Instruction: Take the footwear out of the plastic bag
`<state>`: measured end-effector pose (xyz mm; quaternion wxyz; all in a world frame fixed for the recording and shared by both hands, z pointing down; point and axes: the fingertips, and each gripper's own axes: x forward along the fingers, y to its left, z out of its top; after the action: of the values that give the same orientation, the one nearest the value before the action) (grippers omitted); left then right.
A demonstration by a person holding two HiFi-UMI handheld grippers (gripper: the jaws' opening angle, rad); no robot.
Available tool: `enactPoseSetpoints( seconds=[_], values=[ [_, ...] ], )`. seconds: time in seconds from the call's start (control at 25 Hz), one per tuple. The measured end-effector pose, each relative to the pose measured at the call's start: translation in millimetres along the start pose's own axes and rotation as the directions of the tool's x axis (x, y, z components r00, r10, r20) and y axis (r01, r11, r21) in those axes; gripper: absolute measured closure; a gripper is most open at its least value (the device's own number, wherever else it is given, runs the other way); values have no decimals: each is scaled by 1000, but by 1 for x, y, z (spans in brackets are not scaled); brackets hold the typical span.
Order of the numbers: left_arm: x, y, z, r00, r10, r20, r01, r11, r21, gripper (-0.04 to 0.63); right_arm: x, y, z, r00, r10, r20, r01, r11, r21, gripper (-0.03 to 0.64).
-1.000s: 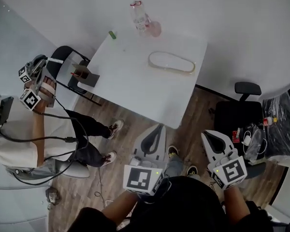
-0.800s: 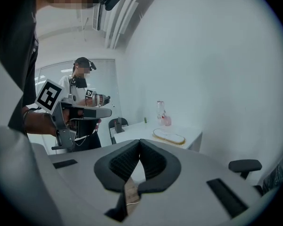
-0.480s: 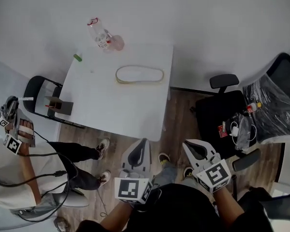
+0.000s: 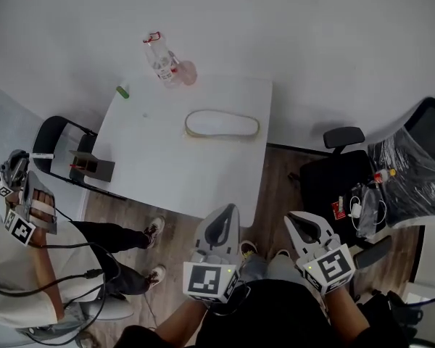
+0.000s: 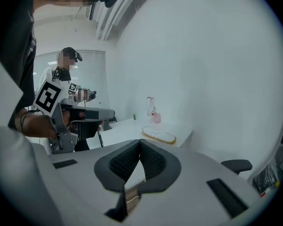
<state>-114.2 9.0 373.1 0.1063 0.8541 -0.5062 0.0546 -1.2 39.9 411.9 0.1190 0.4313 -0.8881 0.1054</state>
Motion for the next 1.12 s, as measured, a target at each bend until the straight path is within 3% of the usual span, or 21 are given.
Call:
enactPoseSetpoints(
  seconds=[0.4, 0.64, 0.76, 0.88, 1.12],
  values=[
    [15, 48, 5, 999, 39, 2, -39, 999, -24, 572, 51, -15, 16, 999, 8, -46, -8, 1000, -11, 603],
    [45, 84, 0, 996, 81, -40, -82, 995, -50, 574, 110, -24, 25, 991, 74, -112, -77, 997, -20, 601],
    [71, 99, 4, 993, 109, -54, -110, 993, -28, 572, 136, -43, 34, 991, 99, -92, -100, 995, -8, 602],
    [100, 110, -7, 985, 130, -117, -129, 991, 18, 572, 151, -66, 26, 988, 115, -105, -113, 993, 18, 602],
    [167, 131, -18, 955, 180, -234, -125, 964, 234, 572, 178, -134, 11, 988, 102, -116, -92, 992, 87, 601]
  ],
)
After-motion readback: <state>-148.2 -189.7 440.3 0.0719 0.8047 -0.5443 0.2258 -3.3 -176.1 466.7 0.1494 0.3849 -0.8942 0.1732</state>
